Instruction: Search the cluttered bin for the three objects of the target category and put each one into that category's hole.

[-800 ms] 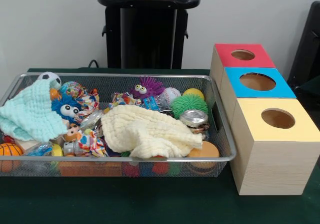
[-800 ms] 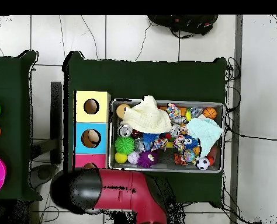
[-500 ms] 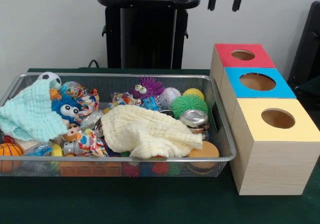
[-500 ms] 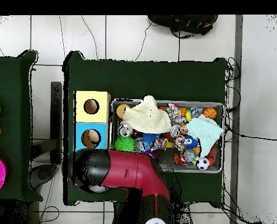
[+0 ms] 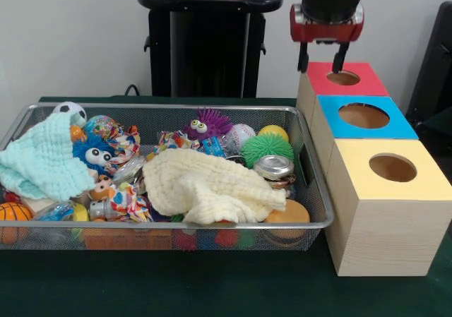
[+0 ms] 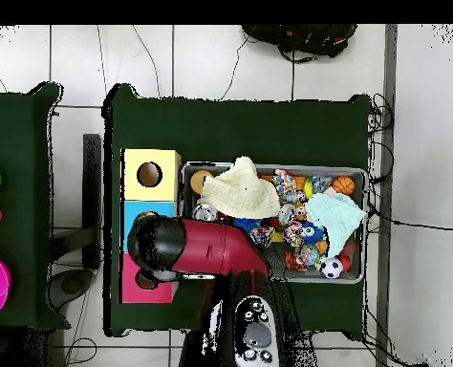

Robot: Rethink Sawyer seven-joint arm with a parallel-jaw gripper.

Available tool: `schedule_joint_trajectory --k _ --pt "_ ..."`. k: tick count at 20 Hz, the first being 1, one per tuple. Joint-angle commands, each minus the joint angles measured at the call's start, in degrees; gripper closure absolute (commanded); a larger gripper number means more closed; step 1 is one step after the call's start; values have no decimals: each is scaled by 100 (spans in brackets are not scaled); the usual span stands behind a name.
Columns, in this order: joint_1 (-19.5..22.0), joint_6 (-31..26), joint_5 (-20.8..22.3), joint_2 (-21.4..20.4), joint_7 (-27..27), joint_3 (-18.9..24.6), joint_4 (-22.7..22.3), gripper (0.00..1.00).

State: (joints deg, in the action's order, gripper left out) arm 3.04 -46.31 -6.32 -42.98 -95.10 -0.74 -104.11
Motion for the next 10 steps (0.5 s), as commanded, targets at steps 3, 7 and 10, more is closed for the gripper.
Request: schedule_joint_trajectory --k 3,7,10 --pt "785 493 -394 760 -52 1018 89 0" --pt "1174 672 -465 856 73 1324 -135 0" --pt "1445 826 -477 941 147 1546 -293 0"
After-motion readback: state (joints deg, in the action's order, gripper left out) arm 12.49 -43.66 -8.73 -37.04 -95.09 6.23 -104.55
